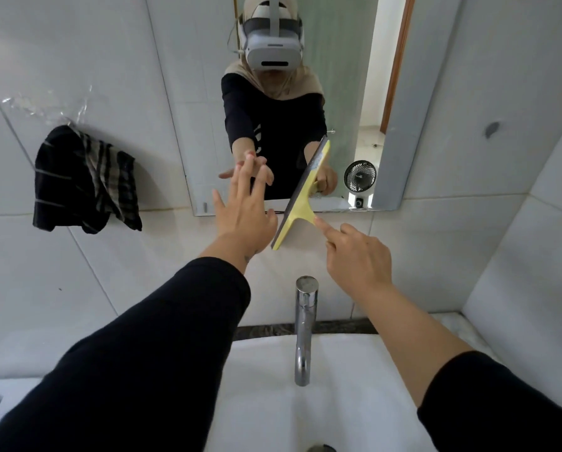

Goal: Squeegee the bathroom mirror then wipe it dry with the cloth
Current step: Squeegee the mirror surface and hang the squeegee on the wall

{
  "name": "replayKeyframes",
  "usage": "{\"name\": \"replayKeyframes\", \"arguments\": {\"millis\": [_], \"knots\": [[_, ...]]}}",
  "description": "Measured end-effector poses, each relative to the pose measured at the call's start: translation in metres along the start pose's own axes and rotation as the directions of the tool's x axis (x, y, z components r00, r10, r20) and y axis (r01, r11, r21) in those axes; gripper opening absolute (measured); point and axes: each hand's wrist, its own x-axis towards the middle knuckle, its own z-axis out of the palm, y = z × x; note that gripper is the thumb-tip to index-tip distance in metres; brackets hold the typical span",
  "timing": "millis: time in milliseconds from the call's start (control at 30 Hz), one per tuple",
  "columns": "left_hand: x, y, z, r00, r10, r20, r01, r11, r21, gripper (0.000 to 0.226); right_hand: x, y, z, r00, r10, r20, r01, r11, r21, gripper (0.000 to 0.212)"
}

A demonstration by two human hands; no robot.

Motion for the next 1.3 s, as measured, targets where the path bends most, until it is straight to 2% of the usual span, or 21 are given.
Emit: {"name": "replayKeyframes", "arguments": {"millis": [167,367,467,633,767,833,900,1000,1067,1133,1200,1233,1300], "knots": [[-0.002,0.033,0.023,0.996,0.069,0.058,-0.068,0.998,-0.011,0.077,-0.007,0.038,0.001,0.998,0.054,-0.026,-0.054,0.998,0.024,0.052],[-0.004,0.061,0.040,0.988,0.108,0.107,-0.109,0.994,0.003,0.075,-0.021,0.079,0.004,0.985,0.172,0.026,-0.172,0.985,0.021,0.051],[-0.012,0.082,0.047,0.974,0.160,0.162,-0.157,0.987,-0.032,0.069,-0.032,0.104,-0.005,0.965,0.233,0.121,-0.235,0.972,0.006,0.051],[-0.026,0.132,0.060,0.901,0.392,0.183,-0.339,0.903,-0.265,0.060,-0.028,0.128,-0.056,0.897,0.266,0.352,-0.306,0.950,0.061,0.069],[-0.032,0.159,0.063,0.856,0.508,0.098,-0.452,0.827,-0.335,0.049,-0.021,0.140,-0.100,0.868,0.184,0.461,-0.305,0.930,0.203,0.071],[-0.030,0.167,0.060,0.853,0.522,-0.008,-0.488,0.790,-0.371,0.042,-0.018,0.146,-0.121,0.867,0.156,0.473,-0.292,0.929,0.228,0.072],[-0.028,0.174,0.055,0.820,0.560,-0.116,-0.563,0.754,-0.339,0.041,-0.013,0.153,-0.137,0.863,0.152,0.482,-0.285,0.934,0.215,0.074],[-0.023,0.182,0.048,0.741,0.649,-0.174,-0.671,0.708,-0.220,0.048,-0.006,0.169,-0.159,0.869,0.223,0.441,-0.276,0.959,0.059,0.072],[-0.022,0.186,0.043,0.743,0.641,-0.190,-0.669,0.718,-0.194,0.053,-0.002,0.179,-0.170,0.886,0.307,0.348,-0.338,0.941,0.031,0.064],[-0.020,0.190,0.039,0.774,0.605,-0.186,-0.632,0.751,-0.191,0.058,0.001,0.187,-0.173,0.899,0.393,0.192,-0.419,0.900,0.121,0.056],[-0.019,0.194,0.037,0.805,0.566,-0.179,-0.592,0.789,-0.168,0.060,0.005,0.189,-0.171,0.870,0.491,0.045,-0.486,0.838,0.248,0.050],[-0.019,0.198,0.037,0.814,0.555,-0.173,-0.579,0.802,-0.149,0.061,0.007,0.188,-0.170,0.837,0.547,0.028,-0.518,0.774,0.363,0.047],[-0.019,0.206,0.036,0.823,0.548,-0.148,-0.565,0.817,-0.117,0.062,0.012,0.180,-0.169,0.762,0.641,0.094,-0.553,0.567,0.611,0.045]]}}
